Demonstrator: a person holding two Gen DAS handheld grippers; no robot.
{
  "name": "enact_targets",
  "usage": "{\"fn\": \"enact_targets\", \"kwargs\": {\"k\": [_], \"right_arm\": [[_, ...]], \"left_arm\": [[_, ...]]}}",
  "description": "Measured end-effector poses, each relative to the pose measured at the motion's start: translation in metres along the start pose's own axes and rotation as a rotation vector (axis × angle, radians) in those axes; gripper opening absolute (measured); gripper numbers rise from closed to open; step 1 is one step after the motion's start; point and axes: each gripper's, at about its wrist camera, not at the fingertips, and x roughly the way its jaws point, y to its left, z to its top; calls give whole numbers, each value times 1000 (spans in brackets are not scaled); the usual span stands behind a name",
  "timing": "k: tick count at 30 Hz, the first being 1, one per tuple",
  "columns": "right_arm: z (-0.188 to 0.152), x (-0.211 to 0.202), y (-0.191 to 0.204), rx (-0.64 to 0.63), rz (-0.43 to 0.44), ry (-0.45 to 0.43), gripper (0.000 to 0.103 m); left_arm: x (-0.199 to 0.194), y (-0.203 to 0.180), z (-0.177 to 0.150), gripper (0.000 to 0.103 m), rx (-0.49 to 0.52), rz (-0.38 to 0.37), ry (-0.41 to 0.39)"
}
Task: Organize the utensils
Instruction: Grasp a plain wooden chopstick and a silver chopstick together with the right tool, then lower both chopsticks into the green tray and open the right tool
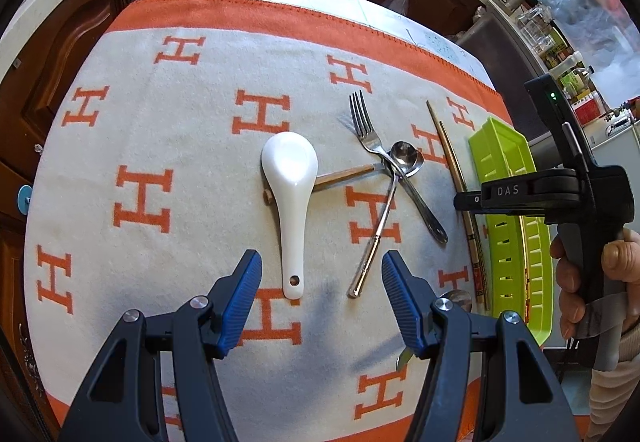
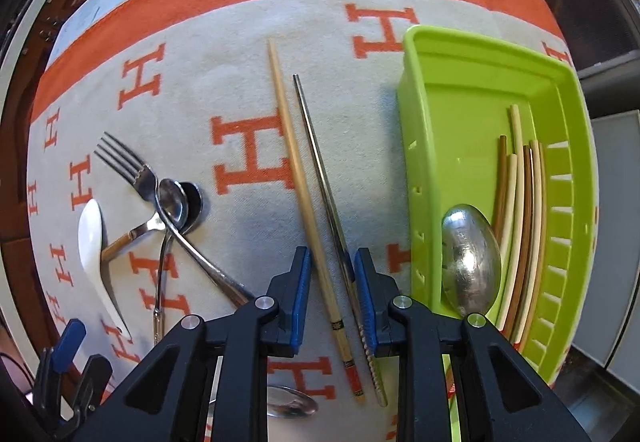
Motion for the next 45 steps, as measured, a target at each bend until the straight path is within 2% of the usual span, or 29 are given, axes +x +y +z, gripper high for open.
{"fn": "enact_targets", "kwargs": {"k": [5, 9, 13, 20, 29, 38, 42, 45], "right_arm": [[-11, -5, 9, -77, 21, -36, 13], [-20, -11, 5, -90, 156, -59, 11], [-32, -16, 2, -85, 252, -94, 11], [-61, -14, -22, -74, 367, -175, 11], [-91, -58, -73, -102, 400, -323, 11], [-129, -109, -157, -17, 485, -385, 11], [-146, -126, -198, 18, 459, -417, 11], [-155, -131, -219, 39, 404, -445, 11]], "left_arm": [[1, -4, -1, 61, 8, -1, 6], [2, -11, 0, 61, 17, -2, 5], [-1, -21, 3, 61, 41, 5, -2], [-4, -43, 7, 61, 81, 12, -5], [0, -72, 6, 61, 121, 19, 7], [-1, -96, 2, 61, 161, 36, 12], [-1, -106, 1, 61, 177, 48, 7], [-1, -112, 0, 63, 188, 80, -4]]}}
